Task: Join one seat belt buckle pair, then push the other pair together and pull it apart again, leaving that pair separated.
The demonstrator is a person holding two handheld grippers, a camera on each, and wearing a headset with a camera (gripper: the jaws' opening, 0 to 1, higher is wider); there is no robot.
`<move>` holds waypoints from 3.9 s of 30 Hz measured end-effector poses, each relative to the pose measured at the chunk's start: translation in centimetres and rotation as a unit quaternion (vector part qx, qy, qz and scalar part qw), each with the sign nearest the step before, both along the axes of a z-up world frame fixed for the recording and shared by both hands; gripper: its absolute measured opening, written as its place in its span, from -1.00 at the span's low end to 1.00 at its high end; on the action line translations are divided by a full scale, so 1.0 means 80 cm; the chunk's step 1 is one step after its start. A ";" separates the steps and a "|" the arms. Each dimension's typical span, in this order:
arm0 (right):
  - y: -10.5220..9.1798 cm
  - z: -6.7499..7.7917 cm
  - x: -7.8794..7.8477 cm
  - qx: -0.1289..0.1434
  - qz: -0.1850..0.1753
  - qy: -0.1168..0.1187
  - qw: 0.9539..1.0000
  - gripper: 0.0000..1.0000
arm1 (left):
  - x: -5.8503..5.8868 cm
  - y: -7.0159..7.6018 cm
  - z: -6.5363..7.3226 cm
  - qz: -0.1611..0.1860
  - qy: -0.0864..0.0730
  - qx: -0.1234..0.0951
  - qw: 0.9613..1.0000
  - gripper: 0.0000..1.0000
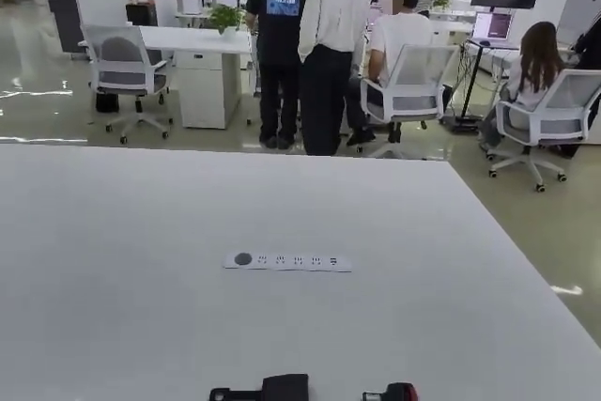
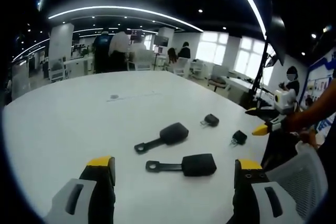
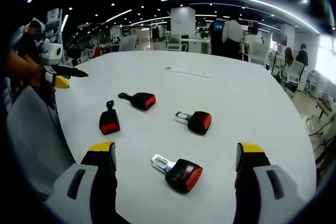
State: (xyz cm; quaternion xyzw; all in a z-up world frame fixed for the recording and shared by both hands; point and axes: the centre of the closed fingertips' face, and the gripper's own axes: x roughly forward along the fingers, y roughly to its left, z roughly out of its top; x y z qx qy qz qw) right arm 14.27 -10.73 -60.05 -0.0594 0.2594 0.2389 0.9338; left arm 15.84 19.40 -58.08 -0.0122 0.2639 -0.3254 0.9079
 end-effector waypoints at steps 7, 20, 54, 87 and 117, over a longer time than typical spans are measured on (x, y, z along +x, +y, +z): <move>0.000 -0.012 0.008 -0.004 0.018 0.013 1.000 0.86 | 0.000 -0.016 -0.006 -0.028 0.008 0.009 1.000 0.91; 0.009 -0.027 0.016 -0.016 0.061 0.035 0.997 0.81 | 0.002 -0.031 -0.017 -0.063 0.024 0.020 0.998 0.86; 0.007 -0.086 -0.001 -0.051 0.234 0.140 0.961 0.65 | -0.004 -0.095 -0.084 -0.295 0.056 0.130 0.945 0.61; -0.010 -0.112 -0.018 -0.104 0.366 0.188 0.905 0.21 | -0.003 -0.125 -0.150 -0.496 0.028 0.243 0.833 0.14; -0.020 -0.112 -0.001 -0.169 0.377 0.187 0.891 -0.30 | 0.005 -0.130 -0.139 -0.357 0.036 0.211 0.909 -0.31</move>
